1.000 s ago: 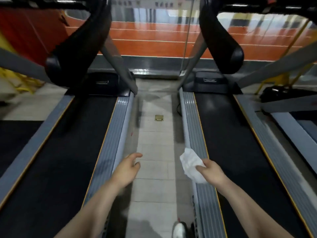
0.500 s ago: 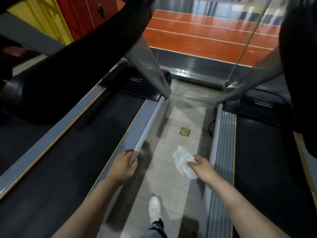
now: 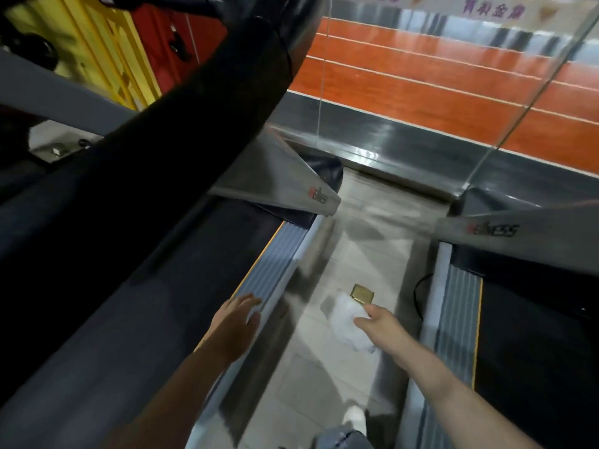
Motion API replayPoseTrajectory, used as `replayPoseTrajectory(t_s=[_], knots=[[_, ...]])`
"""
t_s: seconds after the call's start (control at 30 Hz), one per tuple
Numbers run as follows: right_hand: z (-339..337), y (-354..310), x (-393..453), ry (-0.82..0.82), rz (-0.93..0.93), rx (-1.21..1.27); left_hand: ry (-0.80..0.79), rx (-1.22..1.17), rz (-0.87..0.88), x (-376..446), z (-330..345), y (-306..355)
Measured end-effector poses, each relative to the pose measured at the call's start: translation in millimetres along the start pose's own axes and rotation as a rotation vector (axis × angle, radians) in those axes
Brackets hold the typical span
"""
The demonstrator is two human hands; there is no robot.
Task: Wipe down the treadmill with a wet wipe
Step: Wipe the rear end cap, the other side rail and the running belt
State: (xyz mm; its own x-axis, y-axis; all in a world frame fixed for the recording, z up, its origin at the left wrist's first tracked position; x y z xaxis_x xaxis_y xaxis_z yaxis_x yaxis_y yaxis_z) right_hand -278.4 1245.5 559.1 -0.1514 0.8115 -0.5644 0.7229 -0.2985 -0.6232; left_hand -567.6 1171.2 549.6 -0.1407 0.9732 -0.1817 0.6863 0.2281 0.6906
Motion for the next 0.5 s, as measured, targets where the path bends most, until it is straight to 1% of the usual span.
replayPoseTrajectory(t_s=[0.1, 0.2, 0.27, 0.37, 0.43, 0.5], knots=[[-17.2, -18.1, 56.1, -0.082, -0.043, -0.098, 0.012, 0.015, -0.095, 35.1, 3.8, -2.6], [-31.5, -38.0, 114.8, -0.167, -0.085, -0.179, 0.086, 0.005, -0.119, 67.7, 8.2, 3.5], [-40.6, -51.3, 153.0, -0.198, -0.111, -0.242, 0.123, -0.013, -0.181, 87.0, 15.7, 3.5], [-49.0, -59.7, 207.9, -0.19, -0.135, -0.269, 0.146, -0.029, -0.262, 113.5, 34.4, 0.3], [-49.2, -63.1, 235.1, -0.206, -0.16, -0.273, 0.13, -0.015, -0.287, 131.6, 48.3, -3.7], [-46.2, -63.7, 257.8, -0.227, -0.139, -0.226, 0.123, 0.002, -0.297, 151.6, 61.4, -12.1]])
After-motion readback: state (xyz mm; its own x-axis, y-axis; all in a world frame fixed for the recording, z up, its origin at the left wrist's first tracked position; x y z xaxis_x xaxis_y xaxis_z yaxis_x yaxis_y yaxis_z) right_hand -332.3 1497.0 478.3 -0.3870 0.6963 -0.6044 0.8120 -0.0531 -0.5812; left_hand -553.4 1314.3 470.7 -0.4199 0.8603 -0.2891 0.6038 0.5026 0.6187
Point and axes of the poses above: each hand's wrist, its own x-axis towards the middle knuckle, its own z-axis out of the palm, y = z × x, the point moved 4 cm from there along x, towards the middle knuckle, and after that the axes turned 8 degrees about -x, right-handed, at the moved point
